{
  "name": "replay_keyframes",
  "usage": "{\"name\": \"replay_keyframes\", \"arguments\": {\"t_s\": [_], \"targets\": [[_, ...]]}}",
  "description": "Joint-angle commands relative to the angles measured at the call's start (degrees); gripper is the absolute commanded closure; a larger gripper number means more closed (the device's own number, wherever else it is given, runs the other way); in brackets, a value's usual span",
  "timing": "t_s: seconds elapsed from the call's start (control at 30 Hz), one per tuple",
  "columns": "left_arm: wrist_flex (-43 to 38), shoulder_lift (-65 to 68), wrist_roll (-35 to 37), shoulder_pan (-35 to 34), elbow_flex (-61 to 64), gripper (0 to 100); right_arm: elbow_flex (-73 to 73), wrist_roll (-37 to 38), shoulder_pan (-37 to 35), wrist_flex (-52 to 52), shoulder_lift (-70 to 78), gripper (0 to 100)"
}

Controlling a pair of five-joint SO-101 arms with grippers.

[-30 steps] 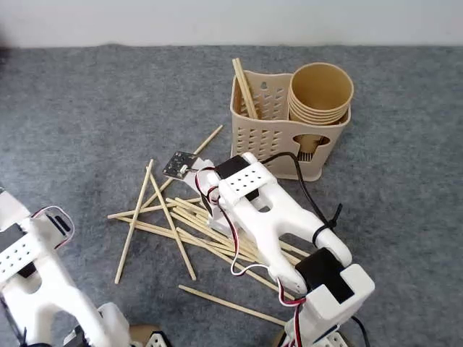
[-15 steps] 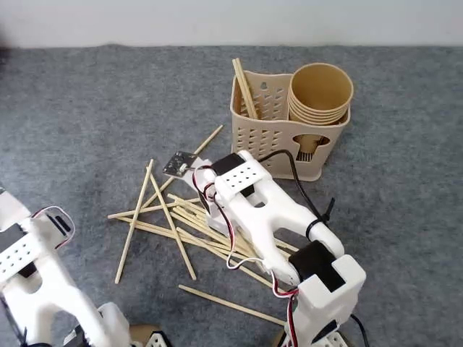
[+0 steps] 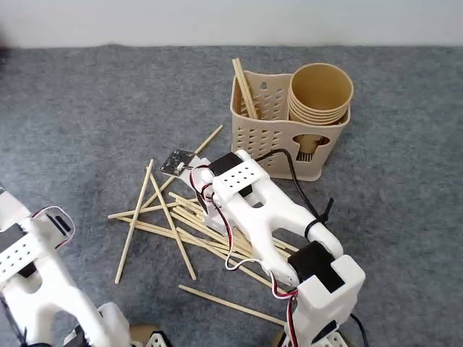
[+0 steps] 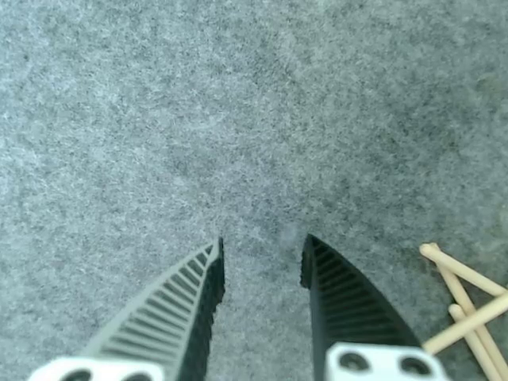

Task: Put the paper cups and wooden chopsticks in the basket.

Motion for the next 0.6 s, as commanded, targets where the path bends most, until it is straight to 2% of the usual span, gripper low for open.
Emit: {"name": "replay_keyframes", "arguments": {"t_s": [0.0, 0.1, 0.3, 0.57], "targets": [[-1.05, -0.35, 0.35, 0.44, -0.31, 84, -2.64, -0.44, -0.4, -0.31, 0.57, 90.5], [-1.05, -0.35, 0.35, 0.44, -0.31, 84, -3.25, -0.44, -0.4, -0.84, 3.21, 95.5], [-1.05, -0.35, 0.35, 0.35, -0.31, 84, -5.54, -0.44, -0.04, -0.4, 4.79, 99.1], [-1.05, -0.35, 0.35, 0.35, -0.31, 84, -8.53, -0.35, -1.36, 11.56, -9.01, 99.1]]}}
